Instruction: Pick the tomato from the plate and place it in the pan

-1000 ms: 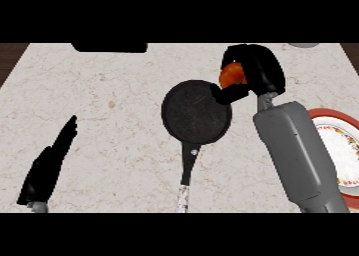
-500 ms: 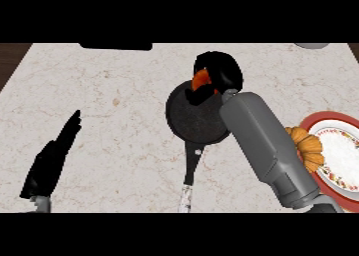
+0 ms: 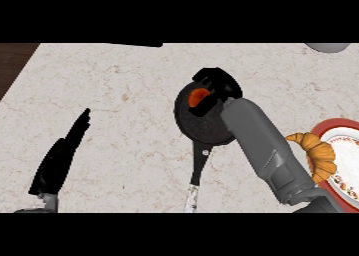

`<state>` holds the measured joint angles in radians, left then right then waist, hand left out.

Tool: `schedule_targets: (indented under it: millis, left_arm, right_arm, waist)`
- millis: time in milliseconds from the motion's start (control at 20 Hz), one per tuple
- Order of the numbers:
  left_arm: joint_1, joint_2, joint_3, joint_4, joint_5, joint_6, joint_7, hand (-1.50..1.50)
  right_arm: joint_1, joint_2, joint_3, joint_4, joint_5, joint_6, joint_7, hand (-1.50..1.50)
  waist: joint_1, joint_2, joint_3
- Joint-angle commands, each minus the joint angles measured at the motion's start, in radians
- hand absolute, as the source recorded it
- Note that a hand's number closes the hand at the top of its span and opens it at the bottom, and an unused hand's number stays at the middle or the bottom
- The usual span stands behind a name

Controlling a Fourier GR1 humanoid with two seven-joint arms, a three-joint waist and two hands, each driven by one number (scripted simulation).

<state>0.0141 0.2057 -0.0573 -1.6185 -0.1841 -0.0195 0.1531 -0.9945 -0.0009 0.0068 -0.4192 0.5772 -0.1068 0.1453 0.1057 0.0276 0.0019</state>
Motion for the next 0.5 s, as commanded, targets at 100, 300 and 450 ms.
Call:
schedule_targets:
  millis: [100, 300, 450]
  left_arm:
    - [0.004, -0.002, -0.007, -0.019, -0.003, -0.005, 0.017, 0.00]
    - [-0.034, 0.017, 0.024, 0.037, 0.014, -0.023, -0.005, 0.00]
    - [-0.013, -0.010, 0.005, 0.005, -0.007, 0.008, 0.008, 0.00]
  right_arm:
    - [-0.033, 0.001, -0.062, 0.033, -0.209, -0.084, -0.143, -1.50]
    - [-0.028, 0.001, -0.103, 0.029, -0.296, -0.229, -0.258, -1.50]
    - [-0.076, 0.001, -0.148, 0.046, -0.345, -0.326, -0.258, -1.50]
  waist:
    - [0.010, -0.003, 0.001]
    - [0.006, 0.004, 0.000]
    - [-0.008, -0.003, 0.000]
